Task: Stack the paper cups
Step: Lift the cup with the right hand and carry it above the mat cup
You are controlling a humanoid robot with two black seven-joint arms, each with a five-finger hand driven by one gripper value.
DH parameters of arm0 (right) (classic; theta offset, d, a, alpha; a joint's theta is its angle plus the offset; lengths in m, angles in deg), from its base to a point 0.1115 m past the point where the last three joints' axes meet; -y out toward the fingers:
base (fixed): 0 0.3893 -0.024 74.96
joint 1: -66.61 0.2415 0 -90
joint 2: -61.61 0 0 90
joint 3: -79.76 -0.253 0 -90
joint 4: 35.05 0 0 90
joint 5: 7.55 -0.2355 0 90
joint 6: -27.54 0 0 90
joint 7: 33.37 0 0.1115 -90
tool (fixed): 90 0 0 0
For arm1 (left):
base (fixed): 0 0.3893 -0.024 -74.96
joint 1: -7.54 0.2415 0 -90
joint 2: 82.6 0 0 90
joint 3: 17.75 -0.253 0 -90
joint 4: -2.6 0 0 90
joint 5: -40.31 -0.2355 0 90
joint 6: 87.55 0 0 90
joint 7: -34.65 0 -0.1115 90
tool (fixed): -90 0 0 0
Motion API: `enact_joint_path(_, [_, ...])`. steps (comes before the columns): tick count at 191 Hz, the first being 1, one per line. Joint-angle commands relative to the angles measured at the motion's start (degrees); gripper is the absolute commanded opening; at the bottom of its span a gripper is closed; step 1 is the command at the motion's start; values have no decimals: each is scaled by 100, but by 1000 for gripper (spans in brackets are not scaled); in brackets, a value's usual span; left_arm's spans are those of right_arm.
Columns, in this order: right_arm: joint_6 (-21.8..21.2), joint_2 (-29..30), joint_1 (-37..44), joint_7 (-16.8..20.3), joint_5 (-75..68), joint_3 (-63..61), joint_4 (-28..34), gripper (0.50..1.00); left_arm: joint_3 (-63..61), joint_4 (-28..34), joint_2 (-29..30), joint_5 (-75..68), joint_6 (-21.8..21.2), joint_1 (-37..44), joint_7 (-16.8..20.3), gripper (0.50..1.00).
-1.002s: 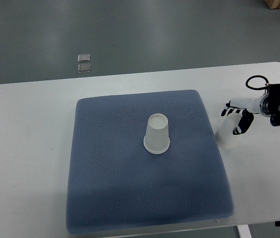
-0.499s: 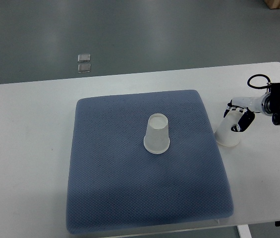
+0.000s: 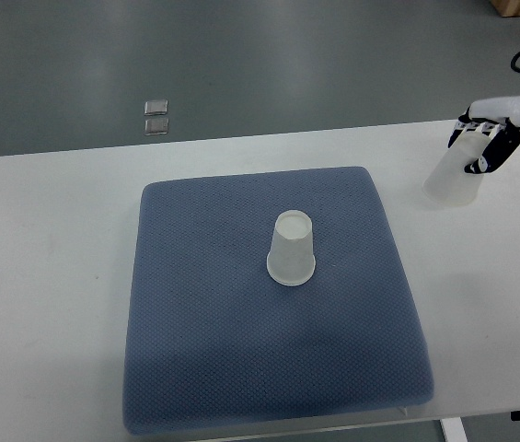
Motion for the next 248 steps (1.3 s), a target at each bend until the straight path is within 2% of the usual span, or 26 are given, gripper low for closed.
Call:
enact_joint_path(1, [-351, -127, 584, -4, 278, 193, 1, 601, -1, 0, 0, 0, -4, 0, -3, 1000])
enact_joint_path(28, [-1036, -268, 1621, -13, 401, 228, 185, 601, -1, 0, 0, -9, 4, 0, -3, 1000])
enact_joint_path(56, [-1405, -171, 2324, -5, 410, 219, 309, 603, -1, 0, 0, 0, -4, 0, -3, 1000])
enact_joint_path(109, [-1634, 373, 3036, -13, 401, 149, 713, 605, -1, 0, 0, 0, -4, 0, -3, 1000])
enact_joint_path(195, [-1731, 1534, 2957, -31, -416, -967, 792, 607, -1, 0, 0, 0, -4, 0, -3, 1000])
enact_joint_path(248, [-1599, 2070, 2351, -31, -812, -1556, 546, 607, -1, 0, 0, 0, 4, 0, -3, 1000])
